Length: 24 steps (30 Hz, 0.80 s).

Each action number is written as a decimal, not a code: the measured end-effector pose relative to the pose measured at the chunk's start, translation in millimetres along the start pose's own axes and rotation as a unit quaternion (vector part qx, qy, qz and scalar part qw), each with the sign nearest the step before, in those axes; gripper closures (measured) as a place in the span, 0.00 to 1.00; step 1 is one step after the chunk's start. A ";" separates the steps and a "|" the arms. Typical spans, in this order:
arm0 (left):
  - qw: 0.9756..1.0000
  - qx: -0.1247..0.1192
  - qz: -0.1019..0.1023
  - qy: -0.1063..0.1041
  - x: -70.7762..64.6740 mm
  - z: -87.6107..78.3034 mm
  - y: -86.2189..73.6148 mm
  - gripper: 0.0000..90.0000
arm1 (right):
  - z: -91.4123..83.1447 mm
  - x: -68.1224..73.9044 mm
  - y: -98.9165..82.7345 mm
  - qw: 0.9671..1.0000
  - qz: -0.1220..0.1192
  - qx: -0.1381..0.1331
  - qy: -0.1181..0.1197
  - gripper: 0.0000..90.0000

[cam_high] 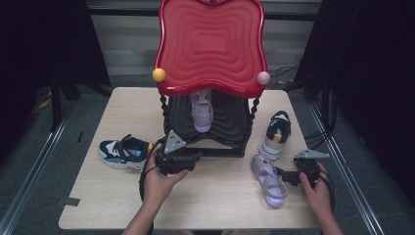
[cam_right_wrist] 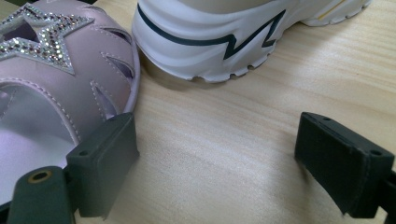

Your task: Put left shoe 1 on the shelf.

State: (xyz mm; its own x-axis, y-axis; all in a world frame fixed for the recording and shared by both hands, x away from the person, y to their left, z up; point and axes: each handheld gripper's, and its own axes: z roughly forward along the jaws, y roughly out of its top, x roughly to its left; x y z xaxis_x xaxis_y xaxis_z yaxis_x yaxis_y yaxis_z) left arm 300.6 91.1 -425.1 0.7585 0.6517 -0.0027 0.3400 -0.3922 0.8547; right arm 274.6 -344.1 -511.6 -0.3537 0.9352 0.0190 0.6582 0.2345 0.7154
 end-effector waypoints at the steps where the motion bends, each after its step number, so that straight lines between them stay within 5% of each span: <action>1: 1.000 0.001 0.002 -0.005 -1.0 -0.1 -1.0 0.37 | 0.0 0.0 0.0 1.000 0.000 0.000 0.000 0.14; 14: 0.995 0.056 0.047 -0.071 -12.9 9.7 -34.9 0.31 | 0.0 -0.2 0.0 1.000 -0.001 0.001 -0.002 0.13; 17: 0.993 0.067 0.037 -0.089 -14.2 15.0 -47.0 0.30 | 0.0 -0.2 0.0 1.000 -0.001 0.001 -0.001 0.13; 24: 0.989 0.093 0.049 -0.104 -16.3 24.1 -64.9 0.28 | 0.1 -0.3 0.0 1.000 -0.002 0.001 -0.002 0.13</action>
State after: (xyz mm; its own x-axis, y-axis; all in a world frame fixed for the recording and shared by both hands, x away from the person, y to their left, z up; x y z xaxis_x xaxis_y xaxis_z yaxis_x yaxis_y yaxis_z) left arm 279.6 90.3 -493.0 0.8841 0.4648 -0.0484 0.3416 -0.5721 0.7457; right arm 274.8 -344.3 -511.7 -0.3535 0.9353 0.0141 0.6579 0.2379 0.7145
